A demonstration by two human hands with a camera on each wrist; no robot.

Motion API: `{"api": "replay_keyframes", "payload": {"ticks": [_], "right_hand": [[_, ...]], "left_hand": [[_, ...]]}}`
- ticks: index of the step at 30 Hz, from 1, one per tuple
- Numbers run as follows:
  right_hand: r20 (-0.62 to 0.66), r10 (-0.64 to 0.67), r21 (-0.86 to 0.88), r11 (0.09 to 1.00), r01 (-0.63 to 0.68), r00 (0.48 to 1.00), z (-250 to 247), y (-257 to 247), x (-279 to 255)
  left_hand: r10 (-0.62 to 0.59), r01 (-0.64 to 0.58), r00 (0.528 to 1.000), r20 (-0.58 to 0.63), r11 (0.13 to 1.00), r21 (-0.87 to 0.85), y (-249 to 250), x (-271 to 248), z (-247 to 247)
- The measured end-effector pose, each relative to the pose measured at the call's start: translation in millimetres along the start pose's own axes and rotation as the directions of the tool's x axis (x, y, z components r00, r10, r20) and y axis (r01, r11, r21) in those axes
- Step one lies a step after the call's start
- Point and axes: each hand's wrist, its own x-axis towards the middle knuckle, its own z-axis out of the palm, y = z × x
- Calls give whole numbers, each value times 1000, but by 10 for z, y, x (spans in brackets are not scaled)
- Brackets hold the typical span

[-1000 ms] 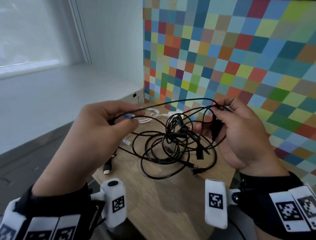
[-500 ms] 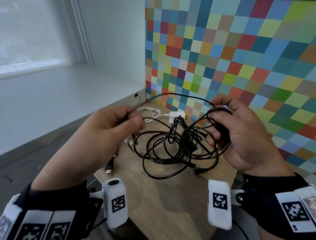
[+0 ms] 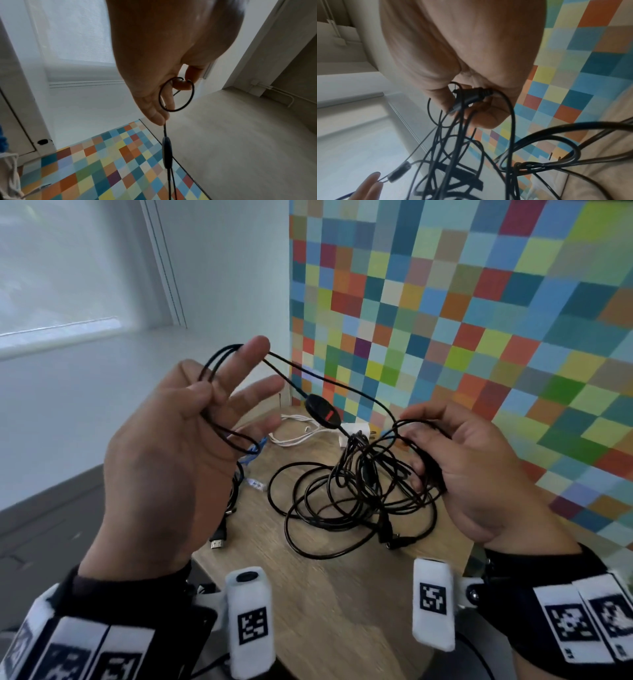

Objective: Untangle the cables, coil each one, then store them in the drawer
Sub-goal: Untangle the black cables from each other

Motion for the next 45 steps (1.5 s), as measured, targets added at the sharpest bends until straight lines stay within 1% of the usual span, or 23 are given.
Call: {"api": "replay_keyframes", "payload": {"ticks": [3,5,6,7,8,9,10,11,12,13,14,15,18,20,22,24,25,29,32,38,40,43,45], "right_hand": [[-22,12,40,999,-11,1000,-15,0,22],[-12,32,119,992,-30,999,-25,-30,19],[0,36,169,985,-36,999,-27,-50,11],[13,35,214,976,-37,999,-29,-75,1],[21,33,246,969,-37,999,-32,-97,-9],[29,31,264,964,-38,999,-30,-116,-21],[37,29,270,962,-38,999,-26,-130,-32],[46,25,265,964,-37,999,-14,-136,-39],[57,21,250,968,-35,998,5,-137,-49],[64,19,229,973,-34,998,29,-129,-56],[68,19,202,979,-32,998,55,-120,-64],[69,17,169,985,-28,998,83,-107,-70],[88,18,88,996,-25,996,152,-79,-94],[112,22,66,997,-29,993,186,-83,-116],[132,7,54,998,-14,991,210,-92,-139],[142,-8,61,998,0,990,221,-106,-153],[141,-9,74,997,-2,990,218,-112,-154],[121,3,156,987,-22,993,142,-164,-144],[149,1,236,971,-37,989,107,-213,-154],[179,-33,314,949,-26,983,107,-259,-182],[171,-52,280,960,2,984,79,-237,-170],[143,-78,69,995,68,987,33,-136,-118],[97,-116,-144,981,129,989,22,-57,-80]], "left_hand": [[28,-28,996,-80,1000,7,-25,16,21],[51,-40,983,-176,997,61,-61,46,-3],[62,-22,969,-239,986,165,-78,62,-33],[78,27,954,-289,940,340,-88,75,-67],[86,104,949,-303,822,559,-99,82,-107],[47,189,958,-282,638,747,-111,87,-152],[-31,250,964,-263,431,867,-116,86,-197],[-98,267,963,-251,224,937,-111,80,-214],[-142,262,957,-251,62,963,-92,67,-204],[-159,241,957,-242,-30,970,-86,59,-203],[-157,221,962,-224,-36,975,-81,48,-188],[-121,190,974,-189,-1,982,-60,39,-153],[-39,30,999,-22,218,975,-28,-29,7],[-106,-42,991,80,322,946,-46,-103,134],[-204,-120,960,191,319,940,-133,-149,231],[-309,-164,919,246,269,949,-231,-153,279],[-332,-173,909,252,250,953,-265,-145,271],[-260,-183,936,238,219,958,-258,-96,192],[-279,-153,937,209,212,965,-244,-101,176],[-296,-137,928,227,295,946,-303,-99,163],[-260,-118,943,208,322,939,-311,-89,130],[-115,-82,983,142,415,906,-235,-62,76],[18,-41,999,38,601,798,-170,-43,30]]}}
